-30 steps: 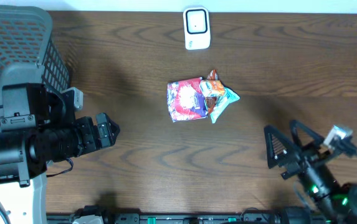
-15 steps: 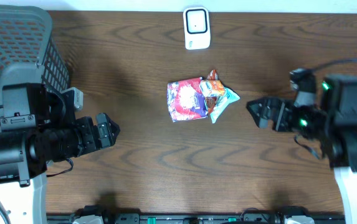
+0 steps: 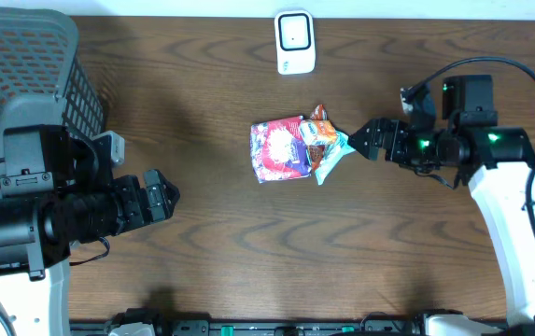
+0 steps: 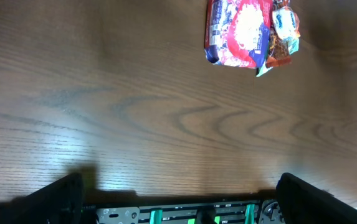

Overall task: Scan the item barcode
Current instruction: 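Reach the right gripper to the pile and grasp the pink pouch, then lift the pink pouch and hold it up to the scanner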

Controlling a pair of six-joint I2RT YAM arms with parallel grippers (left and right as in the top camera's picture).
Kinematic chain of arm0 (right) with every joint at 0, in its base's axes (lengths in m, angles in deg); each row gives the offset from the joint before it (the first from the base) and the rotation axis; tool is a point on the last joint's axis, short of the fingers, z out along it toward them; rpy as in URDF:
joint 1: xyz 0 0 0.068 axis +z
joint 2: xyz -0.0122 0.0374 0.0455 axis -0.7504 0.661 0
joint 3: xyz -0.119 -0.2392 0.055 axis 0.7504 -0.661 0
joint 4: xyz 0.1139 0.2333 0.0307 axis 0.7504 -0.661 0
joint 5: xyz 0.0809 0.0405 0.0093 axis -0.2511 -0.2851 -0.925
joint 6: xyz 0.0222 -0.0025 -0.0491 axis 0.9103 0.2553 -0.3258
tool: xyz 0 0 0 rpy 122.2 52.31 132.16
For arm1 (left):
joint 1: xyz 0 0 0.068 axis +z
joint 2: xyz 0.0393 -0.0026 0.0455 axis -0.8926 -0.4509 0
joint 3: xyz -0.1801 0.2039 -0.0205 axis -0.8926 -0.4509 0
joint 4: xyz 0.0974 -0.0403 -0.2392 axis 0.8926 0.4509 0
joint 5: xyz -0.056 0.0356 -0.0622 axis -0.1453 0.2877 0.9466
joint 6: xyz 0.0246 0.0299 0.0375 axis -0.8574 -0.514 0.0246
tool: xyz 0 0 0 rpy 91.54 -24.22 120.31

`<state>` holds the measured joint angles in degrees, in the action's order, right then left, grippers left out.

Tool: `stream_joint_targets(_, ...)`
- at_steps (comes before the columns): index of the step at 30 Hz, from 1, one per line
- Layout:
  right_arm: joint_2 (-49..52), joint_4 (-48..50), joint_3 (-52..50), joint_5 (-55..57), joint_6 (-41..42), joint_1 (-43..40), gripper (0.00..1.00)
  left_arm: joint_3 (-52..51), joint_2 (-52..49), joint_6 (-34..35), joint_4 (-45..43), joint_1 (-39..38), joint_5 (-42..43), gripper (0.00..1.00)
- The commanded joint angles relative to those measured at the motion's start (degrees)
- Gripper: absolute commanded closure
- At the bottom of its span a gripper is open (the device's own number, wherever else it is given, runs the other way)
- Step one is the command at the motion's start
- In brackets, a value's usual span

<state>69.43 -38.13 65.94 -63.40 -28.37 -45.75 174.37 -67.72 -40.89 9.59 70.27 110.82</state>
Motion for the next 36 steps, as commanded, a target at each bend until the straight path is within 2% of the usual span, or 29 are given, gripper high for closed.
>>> stream_joint_targets(1,0.74,0.42,1.07,-2.21,0.61,0.74,0.01,-0.13,-0.07,-0.31,0.17,0.2,0.28,0.02)
stream_joint_targets(6,1.7,3.96,1.05,-1.79,-0.11,3.93,0.01,-0.13,-0.07,-0.31,0.17,0.2,0.28,0.02)
stream_joint_targets(7,1.95,5.35,1.05,-1.22,-0.07,4.72,0.05,-0.13,-0.07,-0.31,0.17,0.2,0.28,0.02)
stream_joint_targets(10,3.08,10.36,1.03,1.84,0.57,7.23,0.3,-0.13,-0.07,-0.31,0.17,0.2,0.28,0.02)
stream_joint_targets(11,4.28,13.42,1.01,5.22,3.1,8.9,0.52,-0.13,-0.07,-0.31,0.17,0.2,0.28,0.02)
stream_joint_targets(12,5.14,15.06,1.01,6.71,4.59,9.79,0.59,-0.13,-0.07,-0.31,0.17,0.2,0.28,0.02)
stream_joint_targets(15,8.37,21.14,1.01,8.04,5.6,12.5,0.78,-0.13,-0.07,-0.31,0.17,0.2,0.28,0.02)
stream_joint_targets(20,14.58,28.63,1.01,8.17,10.56,14.99,0.98,-0.13,-0.07,-0.31,0.17,0.2,0.28,0.02)
stream_joint_targets(27,25.42,31.87,1.01,13.51,11.96,16.72,0.99,-0.13,-0.07,-0.31,0.17,0.2,0.28,0.02)
stream_joint_targets(36,26.82,21.42,1.03,29.2,11.98,16.55,0.99,-0.13,-0.07,-0.31,0.17,0.2,0.28,0.02)
